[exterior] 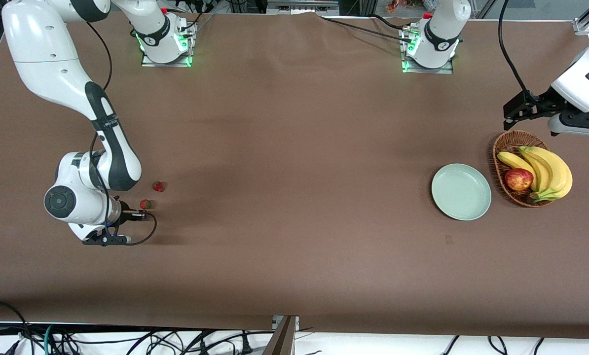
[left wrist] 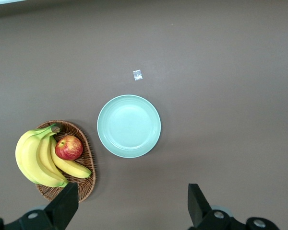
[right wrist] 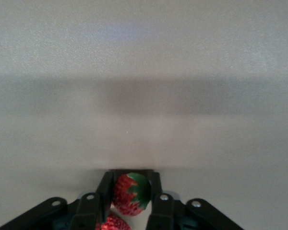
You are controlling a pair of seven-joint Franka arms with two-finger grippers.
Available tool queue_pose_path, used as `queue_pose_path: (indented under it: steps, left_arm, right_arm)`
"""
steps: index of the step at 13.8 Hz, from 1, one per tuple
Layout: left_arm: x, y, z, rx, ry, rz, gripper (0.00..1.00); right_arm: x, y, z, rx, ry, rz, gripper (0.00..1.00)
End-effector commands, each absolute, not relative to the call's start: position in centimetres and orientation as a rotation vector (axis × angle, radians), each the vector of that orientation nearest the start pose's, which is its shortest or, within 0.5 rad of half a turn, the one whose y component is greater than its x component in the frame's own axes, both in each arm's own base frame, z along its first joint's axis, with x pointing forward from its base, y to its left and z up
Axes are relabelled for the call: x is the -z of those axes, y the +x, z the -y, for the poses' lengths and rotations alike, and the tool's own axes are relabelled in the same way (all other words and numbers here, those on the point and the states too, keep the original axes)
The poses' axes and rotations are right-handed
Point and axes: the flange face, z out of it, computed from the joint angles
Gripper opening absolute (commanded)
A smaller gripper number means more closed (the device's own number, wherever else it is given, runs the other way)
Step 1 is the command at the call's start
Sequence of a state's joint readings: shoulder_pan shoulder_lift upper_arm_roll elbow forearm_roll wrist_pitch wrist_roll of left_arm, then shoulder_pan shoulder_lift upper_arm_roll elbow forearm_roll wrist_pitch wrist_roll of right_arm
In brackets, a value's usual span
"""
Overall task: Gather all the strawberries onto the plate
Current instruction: 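Carry the strawberry with the right gripper toward the table's middle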
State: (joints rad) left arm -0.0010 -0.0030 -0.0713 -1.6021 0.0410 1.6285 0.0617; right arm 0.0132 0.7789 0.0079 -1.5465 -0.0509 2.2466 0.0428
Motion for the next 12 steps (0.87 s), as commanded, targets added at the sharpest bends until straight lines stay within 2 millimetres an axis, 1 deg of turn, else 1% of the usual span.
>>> queue_pose_path:
  steps: [1,2,3,5,6,7,9,10,11,12]
  left_arm:
    - [-62.5,56.0,3.8,0.051,-3.091,-0.208,1.0]
    - [-62.5,56.0,3.8,0.048,-3.091,-0.208,1.0]
    - [-62.5,56.0,3.8,0.048,-3.091,-0.205,1.0]
    - [-62.5,56.0,3.8,0.051,-3.091,-0.206,1.0]
    - [-62.5,56.0,4.1,0.048,-3.089,-0.212,1.0]
    - [-62.5,56.0,4.2,0.049,-3.091,-0.215,1.0]
    - [-62.5,56.0,4.2,0.049,-3.089,-0.215,1.0]
    - [-62.5,56.0,4.3,0.049,-3.089,-0.22,1.0]
    - [-62.5,56.0,4.3,0.049,-3.089,-0.217,1.0]
    - [-62.5,56.0,4.3,0.049,-3.089,-0.217,1.0]
  right_arm:
    - [-19.0,69.8,-1.6,-0.103,-3.171,0.009,0.23]
    - [-20.1,70.4,-2.0,-0.064,-3.165,0.024,0.23]
    - [-21.7,71.5,-2.7,-0.008,-3.162,0.043,0.23]
    - [-23.9,72.6,-7.4,0.066,-3.122,0.125,0.23]
    - [-24.3,72.8,-10.2,0.096,-3.113,0.159,0.23]
    - [-24.2,72.6,-13.5,0.106,-3.109,0.118,0.23]
    - [-24.8,71.5,-20.6,0.129,-3.095,-0.052,0.23]
    - [-25.3,71.1,-23.6,0.154,-3.077,-0.13,0.23]
    - [-25.6,70.2,-26.8,0.169,-3.059,-0.196,0.23]
    - [-25.8,68.8,-30.8,0.19,-3.031,-0.263,0.23]
